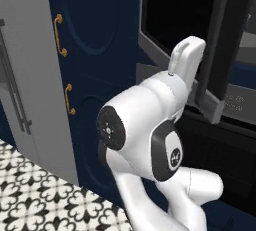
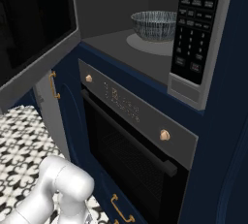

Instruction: Pick the mushroom from the sink and place it in the bowl. Then pick the bowl and place it in the microwave. Then close the microwave door and press the start button.

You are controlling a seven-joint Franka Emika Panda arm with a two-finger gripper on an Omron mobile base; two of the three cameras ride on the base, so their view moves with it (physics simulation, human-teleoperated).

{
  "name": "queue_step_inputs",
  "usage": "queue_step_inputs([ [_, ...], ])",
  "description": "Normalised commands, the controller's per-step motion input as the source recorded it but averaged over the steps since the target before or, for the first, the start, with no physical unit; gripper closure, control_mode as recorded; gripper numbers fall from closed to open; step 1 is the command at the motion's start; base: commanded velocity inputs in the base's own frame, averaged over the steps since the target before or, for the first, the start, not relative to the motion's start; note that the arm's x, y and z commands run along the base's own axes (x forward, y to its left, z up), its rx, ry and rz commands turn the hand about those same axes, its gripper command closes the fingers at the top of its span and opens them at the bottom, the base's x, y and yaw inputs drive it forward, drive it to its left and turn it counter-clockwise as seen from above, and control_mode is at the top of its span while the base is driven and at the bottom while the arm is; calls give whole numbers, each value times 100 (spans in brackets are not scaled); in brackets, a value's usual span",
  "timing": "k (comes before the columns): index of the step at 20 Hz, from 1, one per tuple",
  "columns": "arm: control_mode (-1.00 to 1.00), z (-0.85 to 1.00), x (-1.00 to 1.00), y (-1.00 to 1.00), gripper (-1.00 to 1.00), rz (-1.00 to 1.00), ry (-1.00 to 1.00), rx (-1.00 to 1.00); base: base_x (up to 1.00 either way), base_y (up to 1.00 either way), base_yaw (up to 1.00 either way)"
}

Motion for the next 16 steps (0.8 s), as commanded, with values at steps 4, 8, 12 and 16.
queue_step_inputs([
  [4,-100,0,35,-84,-100,0,-14,39,0,0,0],
  [8,-100,0,60,-72,-100,1,-9,28,0,0,0],
  [12,-100,0,76,-51,-100,1,-6,20,0,0,0],
  [16,-100,0,86,-42,-100,3,-5,14,0,0,0],
])
